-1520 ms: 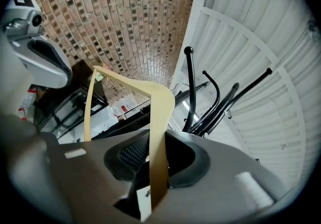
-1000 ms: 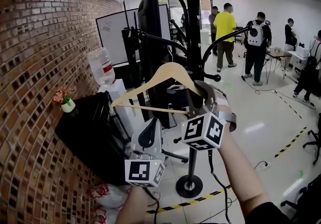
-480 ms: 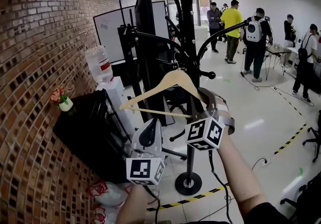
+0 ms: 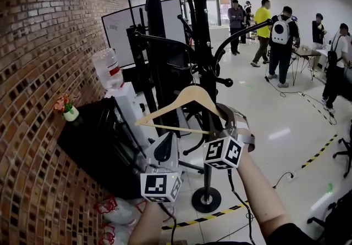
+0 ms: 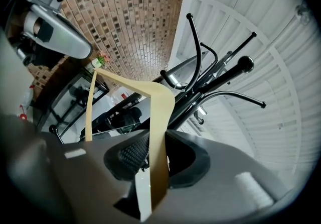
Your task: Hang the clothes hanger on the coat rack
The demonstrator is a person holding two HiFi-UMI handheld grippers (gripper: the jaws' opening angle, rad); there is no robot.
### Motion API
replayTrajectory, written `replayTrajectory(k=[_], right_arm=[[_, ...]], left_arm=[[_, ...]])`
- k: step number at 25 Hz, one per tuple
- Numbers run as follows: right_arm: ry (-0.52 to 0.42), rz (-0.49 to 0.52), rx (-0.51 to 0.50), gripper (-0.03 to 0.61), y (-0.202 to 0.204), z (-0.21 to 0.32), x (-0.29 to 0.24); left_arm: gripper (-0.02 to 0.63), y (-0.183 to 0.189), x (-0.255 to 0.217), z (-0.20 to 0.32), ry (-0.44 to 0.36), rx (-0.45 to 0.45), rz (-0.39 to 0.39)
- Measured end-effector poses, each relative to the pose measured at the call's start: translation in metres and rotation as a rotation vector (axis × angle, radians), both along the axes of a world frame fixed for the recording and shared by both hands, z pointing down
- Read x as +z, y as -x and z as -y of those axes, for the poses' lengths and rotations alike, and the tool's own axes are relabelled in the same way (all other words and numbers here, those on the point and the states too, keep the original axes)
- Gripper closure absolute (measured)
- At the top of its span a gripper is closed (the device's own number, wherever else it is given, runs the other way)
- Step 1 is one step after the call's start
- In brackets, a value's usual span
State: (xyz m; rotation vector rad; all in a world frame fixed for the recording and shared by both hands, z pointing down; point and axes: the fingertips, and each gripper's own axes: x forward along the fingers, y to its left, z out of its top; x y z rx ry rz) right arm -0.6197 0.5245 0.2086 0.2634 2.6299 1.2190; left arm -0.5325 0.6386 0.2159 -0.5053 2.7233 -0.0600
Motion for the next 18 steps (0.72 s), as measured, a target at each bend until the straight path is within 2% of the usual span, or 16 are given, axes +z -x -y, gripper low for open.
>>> replayTrajectory(k=[7, 14, 18], right_arm=[[0.021, 0.028, -0.024, 0.476, 0.001, -0.003, -0.003], [0.082, 0.106, -0.101, 0.422, -0.02, -0.006, -0.018], [0.079, 0.059, -0.141, 0.389, -0.032, -0.008, -0.022]], left_arm=[[0.609, 0.002, 0.002, 0.002, 0.002, -0.006, -0.012], [0.609, 0.005, 0.001, 0.0, 0.001, -0.019, -0.008], [0.609, 0.005, 0.0, 0.005, 0.004, -0.016, -0.011]])
